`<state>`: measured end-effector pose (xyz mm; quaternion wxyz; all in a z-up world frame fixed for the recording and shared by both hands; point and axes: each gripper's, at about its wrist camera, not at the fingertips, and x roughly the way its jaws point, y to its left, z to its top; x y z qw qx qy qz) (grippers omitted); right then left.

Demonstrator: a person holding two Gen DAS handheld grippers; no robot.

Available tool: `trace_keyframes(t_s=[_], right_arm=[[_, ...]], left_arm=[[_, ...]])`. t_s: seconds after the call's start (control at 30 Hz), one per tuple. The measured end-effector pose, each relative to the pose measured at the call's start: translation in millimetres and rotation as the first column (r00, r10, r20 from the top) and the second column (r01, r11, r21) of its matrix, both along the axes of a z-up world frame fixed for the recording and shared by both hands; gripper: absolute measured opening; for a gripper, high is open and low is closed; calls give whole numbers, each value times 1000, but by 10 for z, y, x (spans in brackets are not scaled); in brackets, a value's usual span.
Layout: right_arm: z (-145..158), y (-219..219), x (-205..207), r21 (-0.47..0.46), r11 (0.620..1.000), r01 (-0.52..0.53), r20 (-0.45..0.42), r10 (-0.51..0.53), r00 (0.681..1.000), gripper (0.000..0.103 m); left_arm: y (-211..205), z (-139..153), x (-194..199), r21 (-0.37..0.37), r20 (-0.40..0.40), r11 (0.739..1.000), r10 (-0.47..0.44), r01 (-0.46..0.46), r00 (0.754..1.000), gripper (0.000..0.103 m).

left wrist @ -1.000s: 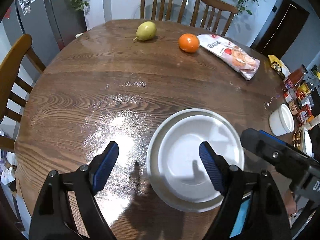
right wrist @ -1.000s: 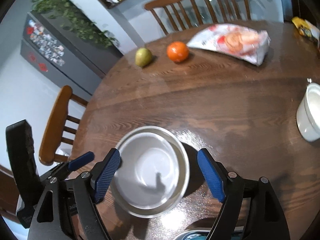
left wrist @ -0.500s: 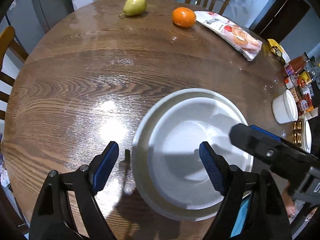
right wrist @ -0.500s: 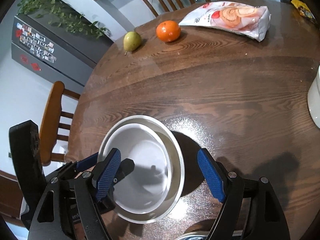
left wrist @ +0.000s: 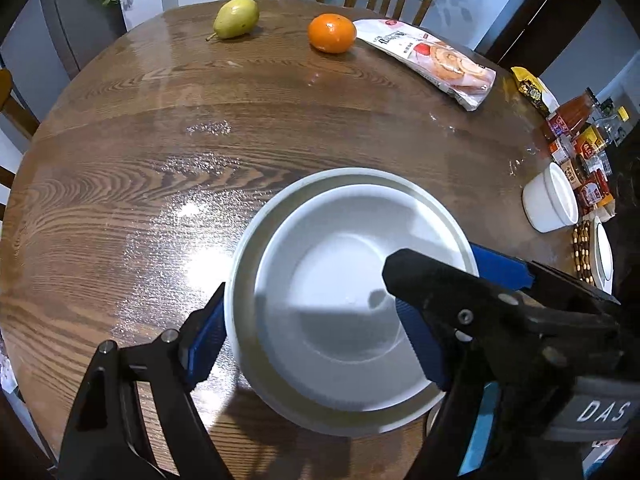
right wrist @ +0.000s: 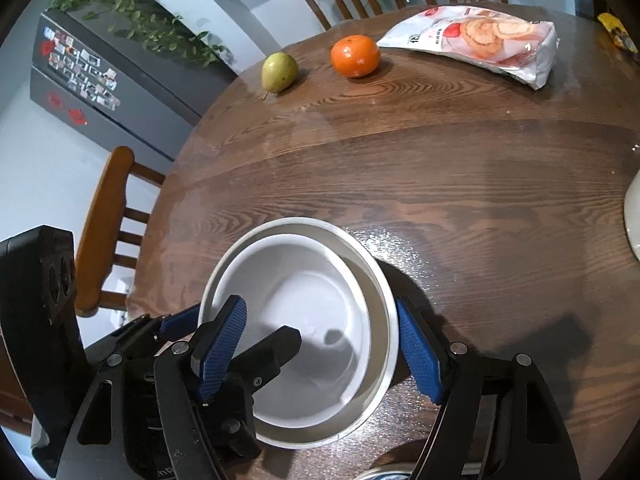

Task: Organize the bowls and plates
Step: 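Close both grippers on the rim of the nested white bowls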

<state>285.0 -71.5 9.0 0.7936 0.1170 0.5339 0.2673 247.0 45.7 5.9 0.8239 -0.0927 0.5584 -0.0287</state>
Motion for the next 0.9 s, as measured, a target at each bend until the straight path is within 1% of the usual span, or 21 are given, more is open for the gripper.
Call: trace_keyframes(t_s=[0.07,0.13,0.23,0.33,0.53,0.67,0.83,0.9], right_arm=[[-1,-10,6,1,1000,3,-7,-3,1000,77],[8,-24,4,-10,1000,16,-12,-16,1000,77],[65,-61,-8,-28,999,32,17,-32,999,77],[107,-116,3,-41,998,48,33,-47,998,77],[120,-287,83,-84,990,118,43,-114,992,77],[139,-416,127,-115,981,157,58,-151,987,77],[178,-627,180,-88,978,190,46,-187,981,77],[173,-700,207,-77,978,195,36,-192,981,77]], left_arm=[[-22,-2,3,3,2,1000,6,-6,1000,79],[-34,15,-11,-12,2,1000,7,-7,1000,79],[-77,58,-34,-28,11,1000,8,-8,1000,79],[-164,92,-32,-24,23,1000,5,-5,1000,79],[-372,107,56,-50,12,999,-3,4,1000,79],[-526,152,83,-64,18,998,-20,21,1000,79],[-690,179,131,-73,20,997,-34,35,999,79],[-740,148,158,-86,6,995,-41,41,999,79]])
